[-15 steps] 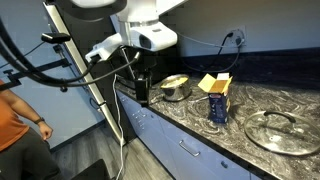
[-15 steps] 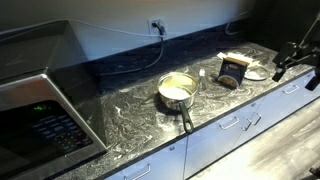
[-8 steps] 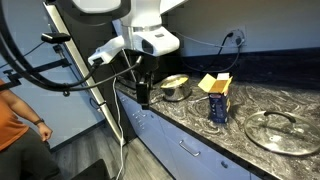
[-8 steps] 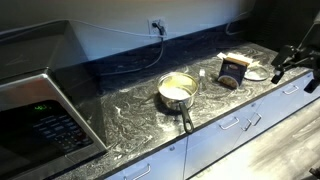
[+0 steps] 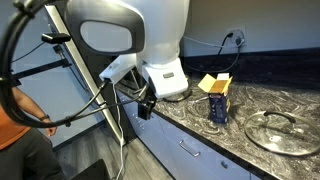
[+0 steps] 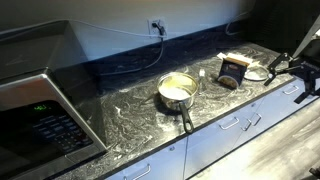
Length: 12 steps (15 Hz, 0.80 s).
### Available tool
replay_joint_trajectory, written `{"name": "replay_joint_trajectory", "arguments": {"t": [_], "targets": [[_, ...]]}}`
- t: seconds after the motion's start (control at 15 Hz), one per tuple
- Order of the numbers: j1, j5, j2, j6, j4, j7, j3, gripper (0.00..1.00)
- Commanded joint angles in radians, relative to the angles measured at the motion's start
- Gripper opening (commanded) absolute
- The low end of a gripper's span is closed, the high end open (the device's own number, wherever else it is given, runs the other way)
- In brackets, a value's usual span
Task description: Pour the contents in the box into the pot
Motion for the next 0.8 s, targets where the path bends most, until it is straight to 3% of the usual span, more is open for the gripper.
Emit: {"name": "replay_joint_trajectory", "arguments": {"t": [0.0,0.47,0.53,0.73], "targets": [[-0.016,0.196,0.035,0.048,-0.050,-0.038,-0.023,1.00],[-0.011,0.732,0.048,0.087,-0.172,-0.192,-0.013,1.00],[-0.026,0.622,0.082,0.077,-0.133,-0.161,-0.018,1.00],[-0.020,0.704,0.081,0.077,-0.154,-0.191,-0.012,1.00]]}}
